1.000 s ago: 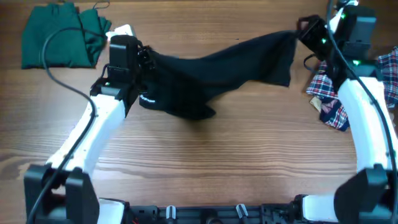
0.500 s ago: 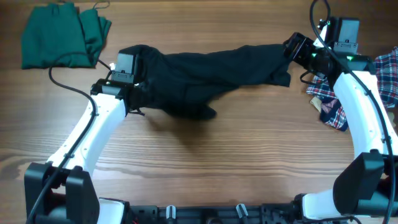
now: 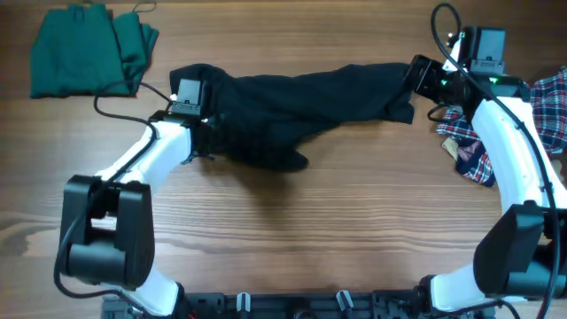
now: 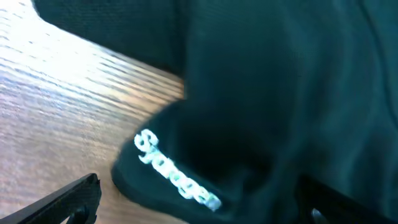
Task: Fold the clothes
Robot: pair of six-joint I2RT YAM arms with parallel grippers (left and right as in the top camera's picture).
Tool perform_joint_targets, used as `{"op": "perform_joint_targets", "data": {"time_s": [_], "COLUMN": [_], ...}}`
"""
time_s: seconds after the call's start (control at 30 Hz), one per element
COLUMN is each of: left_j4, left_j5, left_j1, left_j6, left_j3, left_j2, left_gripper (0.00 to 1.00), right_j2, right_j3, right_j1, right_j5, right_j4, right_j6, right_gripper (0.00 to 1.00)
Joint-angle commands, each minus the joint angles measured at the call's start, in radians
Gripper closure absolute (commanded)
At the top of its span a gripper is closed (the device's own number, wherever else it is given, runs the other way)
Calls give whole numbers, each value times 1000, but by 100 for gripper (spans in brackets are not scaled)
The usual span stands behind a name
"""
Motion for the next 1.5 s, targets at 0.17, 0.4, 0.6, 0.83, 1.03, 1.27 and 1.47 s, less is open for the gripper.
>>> {"op": "perform_joint_targets", "data": {"time_s": [0.17, 0.4, 0.6, 0.83, 1.03, 1.27, 1.47], "left_j4": [55, 76, 76, 76, 75, 68, 69], "left_j5": [109, 205, 255, 255, 255, 255, 251], "left_j1": [71, 70, 70, 70, 70, 70, 70], "left_j6": [88, 91, 91, 91, 90, 91, 91], "left_j3": [-8, -8, -8, -8, -8, -8, -8], "left_j2": [58, 58, 58, 58, 58, 58, 58], "left_gripper": [0, 12, 41, 89, 96, 96, 96], "right_j2": [22, 112, 175, 178, 222, 323, 336], "right_j3": [12, 12, 12, 12, 8, 8, 8], "right_j1": [3, 3, 3, 3, 3, 3, 3], "right_j5": [-9, -8, -9, -10, -27, -134, -186], "right_j4": [18, 30, 45, 50, 81, 142, 184], "right_j6": [-48, -51, -52, -74, -140, -251, -261], "right_gripper": [0, 4, 4, 28, 12, 15, 31]}}
